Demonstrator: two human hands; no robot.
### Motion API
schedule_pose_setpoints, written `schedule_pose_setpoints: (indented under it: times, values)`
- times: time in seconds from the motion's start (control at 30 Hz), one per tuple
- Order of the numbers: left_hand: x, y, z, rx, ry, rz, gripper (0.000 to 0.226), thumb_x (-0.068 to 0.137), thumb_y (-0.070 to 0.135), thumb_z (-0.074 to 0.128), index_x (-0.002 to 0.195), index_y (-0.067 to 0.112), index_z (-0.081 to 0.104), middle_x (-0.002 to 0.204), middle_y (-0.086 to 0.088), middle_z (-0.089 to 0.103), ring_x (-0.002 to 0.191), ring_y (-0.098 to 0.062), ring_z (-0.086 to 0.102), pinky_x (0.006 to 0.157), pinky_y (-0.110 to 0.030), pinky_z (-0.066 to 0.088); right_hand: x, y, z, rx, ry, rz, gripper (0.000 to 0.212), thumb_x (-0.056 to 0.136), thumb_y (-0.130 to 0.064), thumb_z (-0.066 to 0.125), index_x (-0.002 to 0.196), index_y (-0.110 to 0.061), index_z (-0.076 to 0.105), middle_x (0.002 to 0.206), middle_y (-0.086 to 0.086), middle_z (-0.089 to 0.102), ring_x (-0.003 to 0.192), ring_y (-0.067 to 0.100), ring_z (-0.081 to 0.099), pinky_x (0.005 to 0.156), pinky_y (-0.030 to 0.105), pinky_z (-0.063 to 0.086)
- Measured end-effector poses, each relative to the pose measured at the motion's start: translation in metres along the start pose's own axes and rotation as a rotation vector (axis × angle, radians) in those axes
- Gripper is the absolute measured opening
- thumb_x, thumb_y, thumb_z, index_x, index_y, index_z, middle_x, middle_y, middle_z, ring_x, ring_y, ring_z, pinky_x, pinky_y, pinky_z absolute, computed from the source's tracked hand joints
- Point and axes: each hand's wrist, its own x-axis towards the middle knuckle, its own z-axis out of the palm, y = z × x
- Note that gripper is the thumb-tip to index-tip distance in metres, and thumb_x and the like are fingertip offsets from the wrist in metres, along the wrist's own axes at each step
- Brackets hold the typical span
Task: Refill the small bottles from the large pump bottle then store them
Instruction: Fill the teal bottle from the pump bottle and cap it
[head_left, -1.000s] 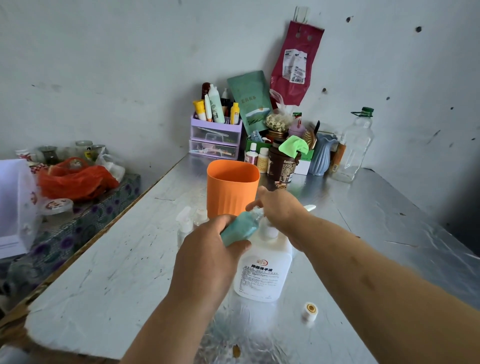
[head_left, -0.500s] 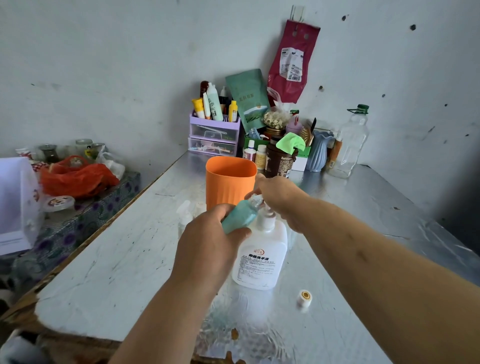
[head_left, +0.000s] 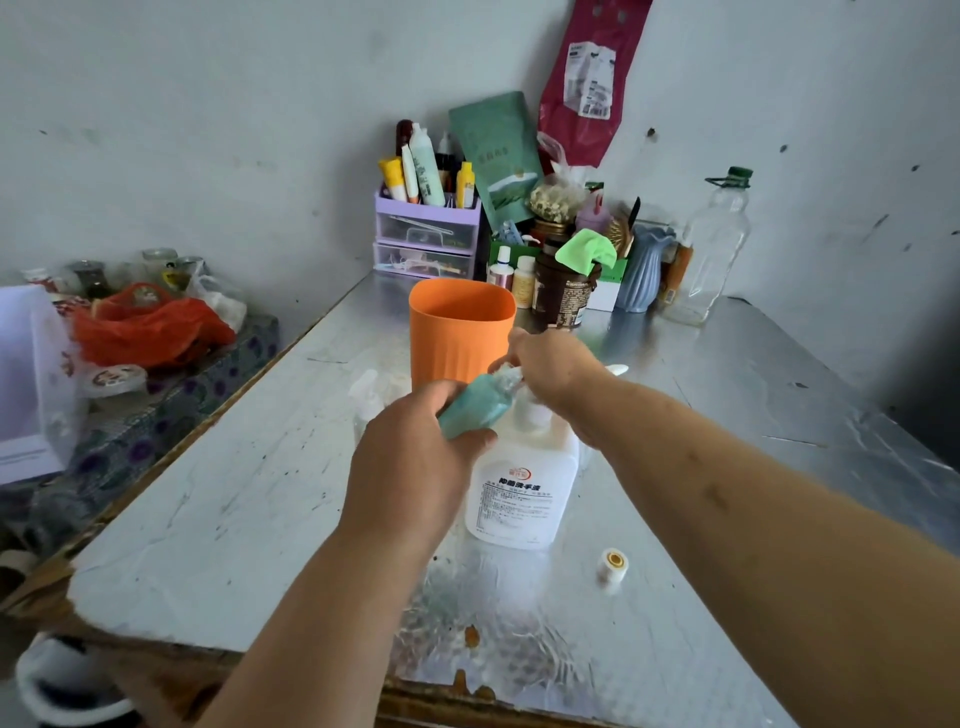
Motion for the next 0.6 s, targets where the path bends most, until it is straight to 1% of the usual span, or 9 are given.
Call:
schedule_pose_setpoints:
  times: [0.13, 0.23, 0.3, 0.37, 0.4, 0.47, 0.5, 0.57, 0.6]
  values:
    - [-0.003, 0.003, -0.002, -0.004, -0.011, 0.004, 0.039, 0.084, 0.033, 0.073, 0.121, 0.03, 0.063, 0.107, 0.01, 0.07, 0.094, -0.013, 0.065, 0.084, -0.04, 0.054, -0.005, -0.004, -0.003, -0.046, -0.006, -0.011, 0.039, 0.103, -0.009, 0.025, 0.129, 0.005, 0.05, 0.128, 0.029, 0.052, 0.119, 0.043, 0.05, 0.095, 0.042, 0.043]
    - [-0.005, 0.005, -0.005, -0.004, -0.007, 0.016, 0.037, 0.085, 0.033, 0.072, 0.121, 0.031, 0.063, 0.107, 0.01, 0.07, 0.093, -0.012, 0.065, 0.084, -0.039, 0.055, -0.009, -0.008, -0.008, 0.012, -0.009, -0.007, 0.038, 0.102, -0.011, 0.03, 0.129, 0.006, 0.051, 0.13, 0.029, 0.052, 0.119, 0.042, 0.051, 0.096, 0.041, 0.043]
    - [-0.006, 0.005, -0.006, 0.002, -0.005, 0.025, 0.037, 0.086, 0.034, 0.072, 0.121, 0.03, 0.062, 0.109, 0.011, 0.069, 0.094, -0.011, 0.064, 0.085, -0.037, 0.055, -0.013, -0.01, -0.011, 0.022, -0.008, -0.044, 0.04, 0.103, -0.015, 0.029, 0.128, 0.005, 0.052, 0.13, 0.028, 0.054, 0.102, 0.039, 0.057, 0.09, 0.041, 0.047]
    - [-0.006, 0.006, -0.007, 0.008, -0.001, 0.03, 0.037, 0.086, 0.035, 0.071, 0.122, 0.03, 0.062, 0.11, 0.011, 0.069, 0.094, -0.011, 0.064, 0.085, -0.035, 0.055, -0.016, -0.011, -0.014, 0.031, -0.008, -0.052, 0.042, 0.103, -0.02, 0.028, 0.128, 0.004, 0.053, 0.13, 0.026, 0.055, 0.08, 0.027, 0.052, 0.076, 0.038, 0.048]
    - [-0.006, 0.006, -0.008, 0.007, -0.002, 0.03, 0.037, 0.086, 0.035, 0.071, 0.122, 0.03, 0.062, 0.11, 0.011, 0.069, 0.094, -0.011, 0.064, 0.084, -0.034, 0.054, -0.016, -0.011, -0.015, 0.025, -0.013, -0.049, 0.042, 0.103, -0.02, 0.028, 0.128, 0.004, 0.052, 0.13, 0.026, 0.055, 0.081, 0.024, 0.048, 0.077, 0.038, 0.048]
    - [-0.006, 0.007, -0.008, 0.003, -0.004, 0.025, 0.038, 0.086, 0.035, 0.071, 0.123, 0.03, 0.061, 0.111, 0.011, 0.069, 0.094, -0.011, 0.063, 0.083, -0.033, 0.053, -0.016, -0.011, -0.015, 0.007, -0.019, -0.062, 0.041, 0.103, -0.016, 0.027, 0.128, 0.004, 0.052, 0.13, 0.026, 0.054, 0.088, 0.022, 0.043, 0.089, 0.042, 0.047]
    - [-0.007, 0.007, -0.008, 0.002, -0.005, 0.022, 0.039, 0.086, 0.035, 0.071, 0.123, 0.03, 0.061, 0.111, 0.011, 0.069, 0.095, -0.011, 0.064, 0.083, -0.033, 0.053, -0.017, -0.011, -0.015, 0.009, -0.017, -0.068, 0.04, 0.103, -0.014, 0.027, 0.128, 0.004, 0.052, 0.13, 0.027, 0.054, 0.089, 0.021, 0.042, 0.092, 0.041, 0.046]
    - [-0.006, 0.007, -0.007, -0.005, -0.006, 0.016, 0.038, 0.086, 0.035, 0.071, 0.122, 0.031, 0.062, 0.109, 0.012, 0.069, 0.094, -0.011, 0.064, 0.083, -0.034, 0.054, -0.016, -0.011, -0.015, 0.008, -0.014, -0.078, 0.038, 0.102, -0.011, 0.028, 0.128, 0.005, 0.052, 0.13, 0.027, 0.054, 0.09, 0.025, 0.046, 0.087, 0.039, 0.046]
    - [-0.006, 0.007, -0.007, -0.009, -0.007, 0.011, 0.037, 0.086, 0.035, 0.071, 0.121, 0.032, 0.062, 0.107, 0.012, 0.069, 0.093, -0.011, 0.064, 0.083, -0.035, 0.054, -0.014, -0.011, -0.013, 0.003, -0.012, -0.079, 0.038, 0.102, -0.01, 0.029, 0.128, 0.004, 0.052, 0.129, 0.027, 0.053, 0.095, 0.032, 0.051, 0.086, 0.039, 0.045]
